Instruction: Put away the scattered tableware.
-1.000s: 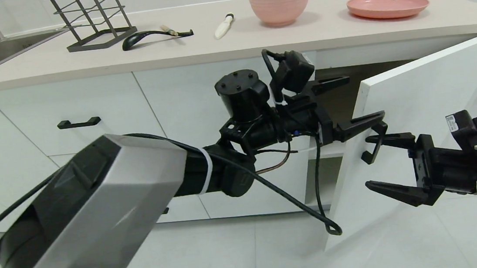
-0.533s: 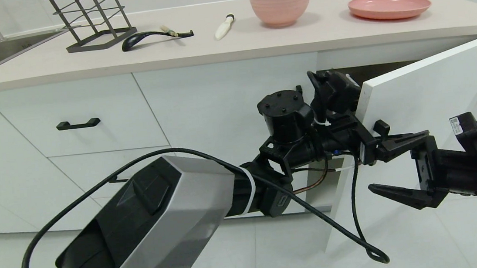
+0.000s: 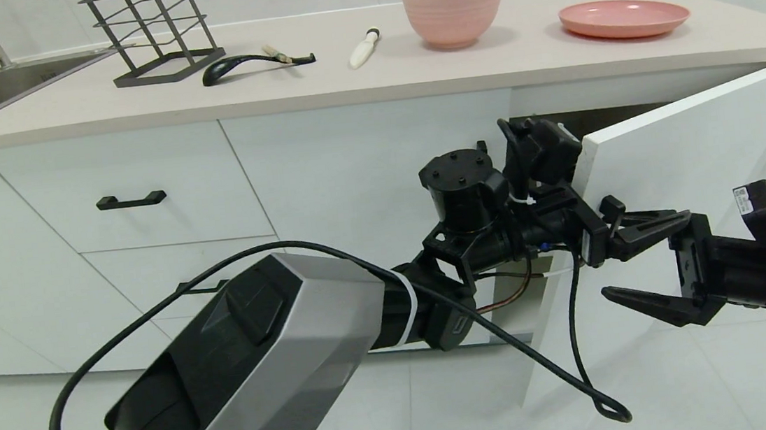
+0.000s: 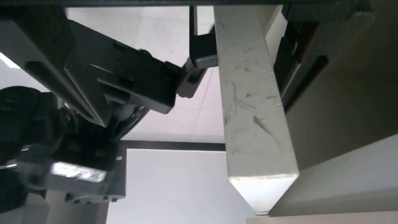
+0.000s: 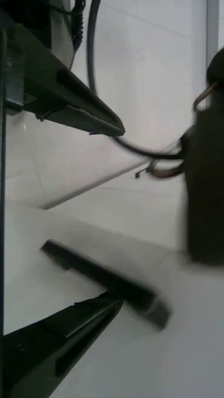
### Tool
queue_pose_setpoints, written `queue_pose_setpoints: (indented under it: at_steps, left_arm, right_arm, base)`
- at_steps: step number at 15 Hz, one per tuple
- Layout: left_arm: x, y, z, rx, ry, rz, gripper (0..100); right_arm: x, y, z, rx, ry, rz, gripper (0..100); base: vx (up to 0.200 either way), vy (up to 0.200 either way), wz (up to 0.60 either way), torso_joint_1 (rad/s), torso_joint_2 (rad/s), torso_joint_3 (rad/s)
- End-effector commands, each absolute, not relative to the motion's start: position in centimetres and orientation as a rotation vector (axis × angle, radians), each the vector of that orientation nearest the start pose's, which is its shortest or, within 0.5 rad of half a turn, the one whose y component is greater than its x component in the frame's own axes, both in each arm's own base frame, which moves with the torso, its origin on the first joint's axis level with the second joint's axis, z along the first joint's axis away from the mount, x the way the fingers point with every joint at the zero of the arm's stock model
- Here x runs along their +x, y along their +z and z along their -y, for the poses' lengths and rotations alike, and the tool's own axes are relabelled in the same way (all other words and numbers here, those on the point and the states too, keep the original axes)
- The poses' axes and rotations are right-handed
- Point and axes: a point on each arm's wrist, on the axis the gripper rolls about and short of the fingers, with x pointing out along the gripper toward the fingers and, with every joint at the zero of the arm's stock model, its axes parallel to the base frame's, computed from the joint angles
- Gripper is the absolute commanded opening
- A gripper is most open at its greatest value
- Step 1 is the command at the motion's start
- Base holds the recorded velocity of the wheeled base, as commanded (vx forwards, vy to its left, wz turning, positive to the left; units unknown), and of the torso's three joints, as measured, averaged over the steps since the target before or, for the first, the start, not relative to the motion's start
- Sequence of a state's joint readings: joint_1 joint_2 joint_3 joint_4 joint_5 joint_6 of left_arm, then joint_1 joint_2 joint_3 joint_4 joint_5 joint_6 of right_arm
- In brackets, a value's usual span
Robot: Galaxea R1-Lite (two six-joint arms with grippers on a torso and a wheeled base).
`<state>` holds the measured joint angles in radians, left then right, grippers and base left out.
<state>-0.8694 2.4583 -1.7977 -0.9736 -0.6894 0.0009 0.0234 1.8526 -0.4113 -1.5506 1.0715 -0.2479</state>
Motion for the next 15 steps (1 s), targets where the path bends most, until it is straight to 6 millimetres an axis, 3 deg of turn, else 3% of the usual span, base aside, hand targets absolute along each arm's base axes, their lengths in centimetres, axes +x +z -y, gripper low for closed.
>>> queue_pose_setpoints:
  at_steps: [1, 5, 9, 13, 15]
  left_arm:
    - [31.7, 17.3, 39.9, -0.029, -1.555, 0.352, 100]
    - [31.7, 17.3, 39.9, -0.037, -1.508, 0.344, 100]
    - [32.4, 17.2, 39.5, -0.048, -1.43, 0.334, 100]
    - [32.4, 17.3, 39.6, -0.082, -1.404, 0.308, 100]
    - [32.2, 17.2, 39.7, -0.093, -1.396, 0.297, 100]
  right_arm:
    - [27.8, 11.9, -2.0, -0.24, 1.044, 0.164, 100]
    - [27.4, 11.8, -1.6, -0.236, 1.02, 0.151, 100]
    - [23.5, 11.3, -0.7, -0.21, 0.937, 0.073, 100]
    - [17.9, 12.4, 0.2, -0.223, 0.833, 0.076, 100]
    - [16.2, 13.0, 1.3, -0.25, 0.75, 0.101, 100]
  base:
    - [0.0, 0.0, 0.0, 0.0, 0.0, 0.0]
    - [0.0, 0.0, 0.0, 0.0, 0.0, 0.0]
    - [0.0, 0.0, 0.0, 0.0, 0.0, 0.0]
    - [0.0, 0.0, 0.0, 0.0, 0.0, 0.0]
    - [0.0, 0.0, 0.0, 0.0, 0.0, 0.0]
